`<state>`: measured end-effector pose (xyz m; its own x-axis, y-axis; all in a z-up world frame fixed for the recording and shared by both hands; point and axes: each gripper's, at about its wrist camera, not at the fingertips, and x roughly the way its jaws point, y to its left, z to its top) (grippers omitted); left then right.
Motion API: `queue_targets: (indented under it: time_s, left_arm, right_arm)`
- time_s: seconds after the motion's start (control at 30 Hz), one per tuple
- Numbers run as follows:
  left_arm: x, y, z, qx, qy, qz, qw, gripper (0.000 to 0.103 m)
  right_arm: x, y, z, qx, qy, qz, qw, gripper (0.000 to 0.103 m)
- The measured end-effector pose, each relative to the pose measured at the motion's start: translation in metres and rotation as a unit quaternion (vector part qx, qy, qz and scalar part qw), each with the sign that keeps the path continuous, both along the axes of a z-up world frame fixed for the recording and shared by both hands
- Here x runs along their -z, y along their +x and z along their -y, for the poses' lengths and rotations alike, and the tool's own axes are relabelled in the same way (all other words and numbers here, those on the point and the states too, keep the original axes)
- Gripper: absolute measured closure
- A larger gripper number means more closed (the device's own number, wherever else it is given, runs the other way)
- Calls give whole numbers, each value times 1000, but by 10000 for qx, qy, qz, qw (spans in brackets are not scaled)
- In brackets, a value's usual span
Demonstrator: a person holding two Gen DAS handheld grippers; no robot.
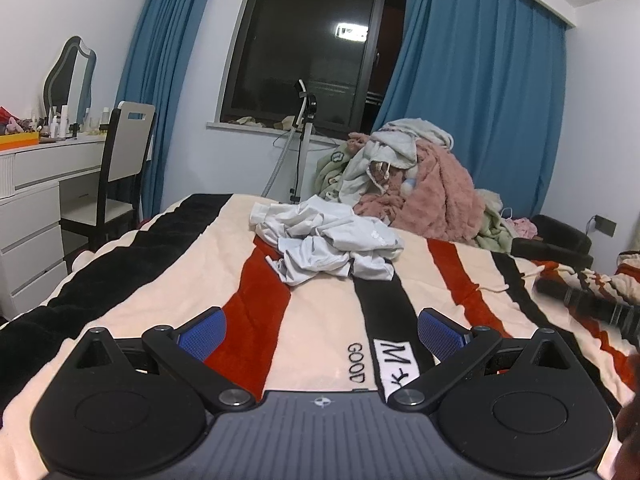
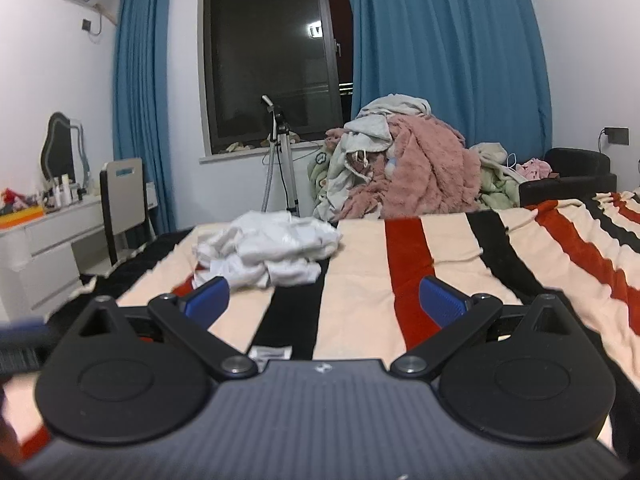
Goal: Fold clothes
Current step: 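Move both grippers toward the crumpled white T-shirt on the bed, then grasp the white T-shirt with the left gripper and lift it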
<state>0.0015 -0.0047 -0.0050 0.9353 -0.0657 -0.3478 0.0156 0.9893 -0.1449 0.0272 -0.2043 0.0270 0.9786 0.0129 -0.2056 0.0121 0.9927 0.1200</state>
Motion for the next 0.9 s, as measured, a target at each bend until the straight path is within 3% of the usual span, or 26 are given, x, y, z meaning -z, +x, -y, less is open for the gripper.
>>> queue_targets:
  time_s: [0.13,0.27,0.37,0.5,0.6,0.8,0.9]
  left_arm:
    - [4,10,5,-99,166,-74,9998,0]
    - [9,35,15,-143,423,-133,9989,0]
    - [17,67,26,-53,699,-274,9972,0]
    - [39,129,40,-114,1134,-561,9919,1]
    - [53,184,44,-164,1193,-637,9907,1]
    - [72,283,45,-520,1104,-688,9901,3]
    - [78,321,44,-504,1187,-759,9887,10]
  right_arm:
    - [-42,10,15,183,214,315,9991,0]
    - [-61,16,37,56,340,372,9987,0]
    - [-45,13,50,175,272,372,9988,0]
    - [-5,23,75,466,484,-24,9977,0]
    - [15,37,89,558,797,-290,9948,0]
    - [39,81,75,535,491,-313,9969,0]
    - [57,105,73,482,546,-478,9962,0]
